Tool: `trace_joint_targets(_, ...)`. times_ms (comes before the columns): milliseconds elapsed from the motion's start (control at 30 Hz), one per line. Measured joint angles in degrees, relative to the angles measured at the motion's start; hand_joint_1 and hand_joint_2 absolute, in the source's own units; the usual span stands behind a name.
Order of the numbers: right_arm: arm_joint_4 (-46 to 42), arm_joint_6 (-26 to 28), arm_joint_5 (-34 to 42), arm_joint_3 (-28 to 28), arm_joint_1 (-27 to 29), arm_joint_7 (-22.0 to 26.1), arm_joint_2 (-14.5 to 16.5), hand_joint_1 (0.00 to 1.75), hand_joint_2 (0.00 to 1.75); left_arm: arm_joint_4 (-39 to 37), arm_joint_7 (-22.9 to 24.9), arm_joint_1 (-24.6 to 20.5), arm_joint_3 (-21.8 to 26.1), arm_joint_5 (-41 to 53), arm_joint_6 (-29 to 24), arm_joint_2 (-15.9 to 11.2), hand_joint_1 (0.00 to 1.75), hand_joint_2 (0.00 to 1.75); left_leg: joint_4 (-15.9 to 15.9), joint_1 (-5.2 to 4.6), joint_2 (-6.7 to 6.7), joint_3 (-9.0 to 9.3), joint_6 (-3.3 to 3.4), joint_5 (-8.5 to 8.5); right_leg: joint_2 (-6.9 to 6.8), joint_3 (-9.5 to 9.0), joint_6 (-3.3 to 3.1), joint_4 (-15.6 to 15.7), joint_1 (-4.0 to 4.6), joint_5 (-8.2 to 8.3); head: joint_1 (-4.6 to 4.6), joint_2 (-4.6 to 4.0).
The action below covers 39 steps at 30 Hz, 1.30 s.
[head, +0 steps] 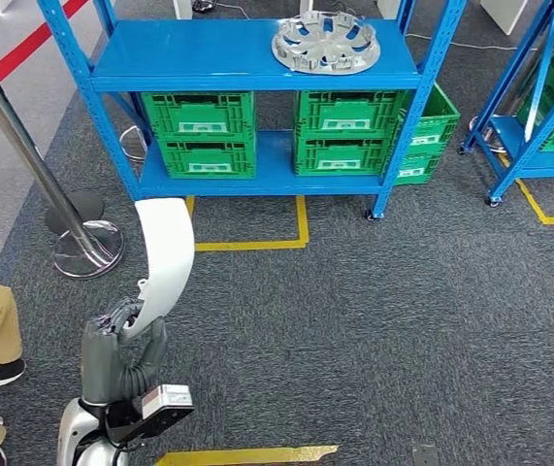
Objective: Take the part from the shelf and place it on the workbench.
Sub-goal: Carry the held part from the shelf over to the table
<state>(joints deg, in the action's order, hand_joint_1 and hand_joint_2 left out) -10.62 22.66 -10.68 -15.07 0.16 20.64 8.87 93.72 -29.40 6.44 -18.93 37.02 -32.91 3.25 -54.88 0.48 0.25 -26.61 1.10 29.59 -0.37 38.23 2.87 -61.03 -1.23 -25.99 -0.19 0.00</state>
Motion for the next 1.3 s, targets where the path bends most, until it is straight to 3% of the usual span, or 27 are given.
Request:
trace_joint_targets(67,0.00,-0.12,-0.11,-0.11,0.02,-0.01,0.00,0.00,1.75,-0.07,-0.10,0.02,-0.01,-1.71,1.68,-0.05,1.75,1.75,-0.10,-0.33,0.12,-0.90,0.50,-0.78,0.14,2.83,0.14,-7.90,0.05,-4.67,0.23,0.00)
trace_joint_targets(100,0.00,-0.21,-0.18,-0.13,0.03,-0.01,0.00,0.00,1.75,-0.10,-0.17,0.05,-0.02,-2.96,2.75,-0.08,1.75,1.75,-0.14,-0.53,0.16,-1.31,0.59,-1.09,0.16,3.86,0.16,-11.25,0.07,-6.22,0.26,0.00)
trace_joint_targets(133,0.00,-0.30,-0.22,-0.14,0.04,-0.01,0.00,0.00,1.75,-0.12,-0.24,0.08,-0.02,-4.09,3.69,-0.11,1.75,1.75,-0.18,-0.68,0.19,-1.59,0.65,-1.29,0.16,4.45,0.15,-13.32,0.08,-7.08,0.24,0.00)
trace_joint_targets(200,0.00,-0.37,-0.25,-0.15,0.05,-0.01,0.00,0.00,1.75,-0.13,-0.26,0.13,-0.02,-4.97,4.37,-0.15,1.75,1.75,-0.21,-0.82,0.20,-1.81,0.68,-1.45,0.16,4.55,0.11,-14.26,0.10,-7.37,0.23,0.00)
trace_joint_targets(333,0.00,-0.45,-0.34,-0.17,-0.12,0.02,-0.02,0.00,1.75,-0.15,-0.34,0.15,-0.02,-6.50,5.58,-0.45,1.75,1.75,-0.76,-1.60,0.19,-2.80,0.11,-2.17,0.19,-7.91,-2.14,4.20,1.08,-2.10,0.20,0.00)
trace_joint_targets(400,0.00,-0.46,-0.36,-0.17,0.02,-0.01,0.02,0.00,1.75,-0.15,-0.36,0.14,-0.03,-6.51,5.66,-0.49,1.75,1.75,-0.95,-1.66,0.19,-3.17,-0.39,-2.41,0.19,-7.93,-2.45,4.58,1.03,-1.93,0.20,0.00)
trace_joint_targets(467,0.00,-0.49,-0.36,-0.18,0.11,-0.03,0.14,0.00,1.75,-0.14,-0.37,0.13,-0.04,-6.52,5.67,-0.52,1.75,1.75,-2.16,-1.62,0.06,-3.73,-1.00,-1.26,0.11,-7.82,-3.03,4.98,0.72,-1.46,0.01,0.00)
trace_joint_targets(500,0.00,-0.49,-0.36,-0.19,0.07,-0.02,0.21,0.00,1.75,-0.13,-0.37,0.10,-0.04,-6.52,5.66,-0.57,1.75,1.75,-4.23,-1.49,-0.01,-4.64,-1.37,0.26,0.05,-7.71,-3.33,5.17,0.56,-1.22,-0.17,0.00)
trace_joint_targets(600,0.00,-0.51,-0.38,-0.19,0.02,-0.02,0.24,0.00,1.75,-0.14,-0.44,0.18,-0.04,-6.93,6.13,-0.71,1.75,1.75,-15.09,-0.73,-0.08,-9.38,-2.41,5.78,0.03,-6.96,-3.65,4.99,0.59,-0.83,-0.52,0.00)
trace_joint_targets(633,0.00,-0.52,-0.40,-0.19,0.05,-0.03,0.24,0.00,1.75,-0.14,-0.51,0.23,-0.03,-7.31,6.67,-0.75,1.75,1.75,-17.15,-0.55,-0.08,-10.21,-2.59,6.19,0.08,-6.69,-3.62,4.85,0.60,-0.74,-0.52,0.00)
trace_joint_targets(667,0.00,-0.54,-0.44,-0.19,0.07,-0.05,0.24,0.00,1.75,-0.14,-0.62,0.24,-0.03,-7.76,7.30,-0.81,1.75,1.75,-17.01,-0.41,-0.08,-9.99,-2.68,5.43,0.21,-6.45,-3.54,4.69,0.60,-0.64,-0.53,0.00)
trace_joint_targets(767,0.00,-0.54,-0.56,-0.19,0.00,-0.21,0.24,0.00,1.75,-0.13,-1.10,0.22,-0.02,-8.36,8.47,-0.91,1.75,1.75,-7.23,-0.22,-0.81,-4.66,-2.27,0.05,0.89,-6.03,-3.15,4.28,0.66,-0.39,-0.52,0.00)
trace_joint_targets(800,0.00,-0.39,-0.58,-0.20,-0.06,-0.31,0.25,0.00,1.75,-0.13,-1.26,0.19,-0.02,-8.35,8.60,-0.91,1.75,1.75,-4.13,-0.22,-1.20,-3.14,-2.01,-0.85,1.14,-5.80,-2.92,4.11,0.75,-0.26,-0.51,0.00)
trace_joint_targets(833,0.00,-0.13,-0.58,-0.20,-0.11,-0.42,0.31,0.00,1.75,-0.13,-1.39,0.19,-0.01,-8.31,8.67,-0.92,1.75,1.75,-2.32,-0.26,-1.52,-2.38,-1.77,-1.14,1.33,-5.49,-2.60,3.97,0.81,-0.07,-0.49,0.00)
trace_joint_targets(933,0.00,0.94,-0.64,-0.22,-0.01,-0.57,0.62,0.00,1.75,-0.11,-1.65,0.36,0.04,-8.22,8.71,-0.87,1.75,1.75,-1.25,-0.30,-1.23,-2.55,-0.95,-1.42,1.67,-4.52,-1.45,3.82,0.70,0.43,-0.46,0.00)
trace_joint_targets(1000,0.00,1.31,-0.80,-0.25,0.02,-0.56,0.79,0.00,1.75,-0.05,-2.03,0.44,0.08,-8.59,8.98,-0.67,1.75,1.75,-0.83,-0.12,-0.69,-2.75,-0.22,-2.03,1.36,-3.20,-0.89,1.52,0.59,-1.39,-0.24,0.00)
trace_joint_targets(1100,0.00,1.38,-1.16,-0.28,0.00,-0.56,0.99,0.00,1.75,0.01,-2.19,0.62,0.15,-10.12,10.82,-0.48,1.75,1.75,-0.80,-0.16,0.36,-3.28,0.30,-2.42,0.94,1.17,-0.31,-8.94,0.47,-7.07,0.07,0.00)
trace_joint_targets(1133,0.00,1.37,-1.26,-0.31,0.05,-0.57,1.04,0.00,1.75,0.01,-2.01,0.69,0.17,-10.61,11.66,-0.49,1.75,1.75,-0.83,-0.19,0.70,-3.43,0.32,-2.49,0.90,2.10,-0.17,-11.53,0.46,-7.90,0.06,0.00)
trace_joint_targets(1167,0.00,1.36,-1.34,-0.36,0.12,-0.58,1.07,0.00,1.75,0.01,-1.79,0.74,0.20,-10.97,12.44,-0.54,1.75,1.75,-0.87,-0.21,0.99,-3.53,0.30,-2.55,0.81,2.04,-0.07,-12.12,0.45,-7.69,0.08,0.00)
trace_joint_targets(1200,0.00,1.34,-1.39,-0.42,0.16,-0.59,1.07,0.00,1.75,0.00,-1.58,0.77,0.25,-11.22,13.10,-0.58,1.75,1.75,-0.92,-0.21,1.30,-3.57,0.23,-2.58,0.59,0.78,-0.03,-10.31,0.43,-6.46,0.10,0.00)
trace_joint_targets(1300,0.00,1.08,-1.63,-0.55,0.00,-0.60,1.15,0.00,1.75,0.02,-1.29,0.82,0.50,-11.47,14.53,-0.80,1.75,1.75,-1.43,-0.44,2.04,-3.70,-0.38,-2.41,-1.28,-5.60,-0.28,0.71,0.49,-2.42,0.14,0.00)
